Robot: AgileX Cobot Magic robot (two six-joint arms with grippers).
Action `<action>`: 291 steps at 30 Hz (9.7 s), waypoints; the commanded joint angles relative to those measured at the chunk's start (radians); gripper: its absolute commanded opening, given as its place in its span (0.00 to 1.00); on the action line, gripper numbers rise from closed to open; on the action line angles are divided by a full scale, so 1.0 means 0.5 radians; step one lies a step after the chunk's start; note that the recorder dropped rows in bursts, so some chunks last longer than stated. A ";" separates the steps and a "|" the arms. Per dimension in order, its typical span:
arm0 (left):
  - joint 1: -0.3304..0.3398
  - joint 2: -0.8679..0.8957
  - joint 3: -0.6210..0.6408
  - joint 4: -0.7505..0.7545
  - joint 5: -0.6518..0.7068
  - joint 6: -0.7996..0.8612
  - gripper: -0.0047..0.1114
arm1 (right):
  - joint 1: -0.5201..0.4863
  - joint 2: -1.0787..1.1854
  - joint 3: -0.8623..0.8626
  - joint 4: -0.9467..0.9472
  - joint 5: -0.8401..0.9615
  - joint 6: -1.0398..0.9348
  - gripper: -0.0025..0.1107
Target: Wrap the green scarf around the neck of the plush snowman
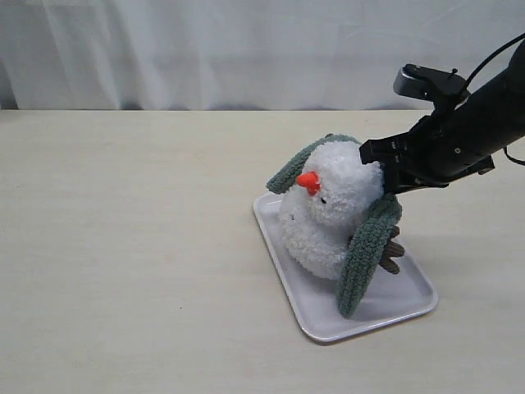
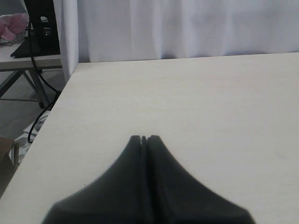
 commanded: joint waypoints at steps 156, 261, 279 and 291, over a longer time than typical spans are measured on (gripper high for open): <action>0.000 -0.005 0.004 0.002 -0.023 0.000 0.04 | 1.243 1.278 -1.598 -2.116 0.978 -0.011 0.48; 0.000 -0.005 0.004 0.002 -0.023 0.000 0.04 | 1.346 0.112 -1.143 -1.129 0.978 0.335 0.45; 0.000 -0.005 0.004 0.002 -0.023 0.000 0.04 | 1.343 -0.858 1.142 -1.588 -0.592 1.754 0.45; 0.000 -0.005 0.004 0.002 -0.023 0.000 0.04 | 1.343 -0.483 1.259 -2.820 -0.956 2.986 0.45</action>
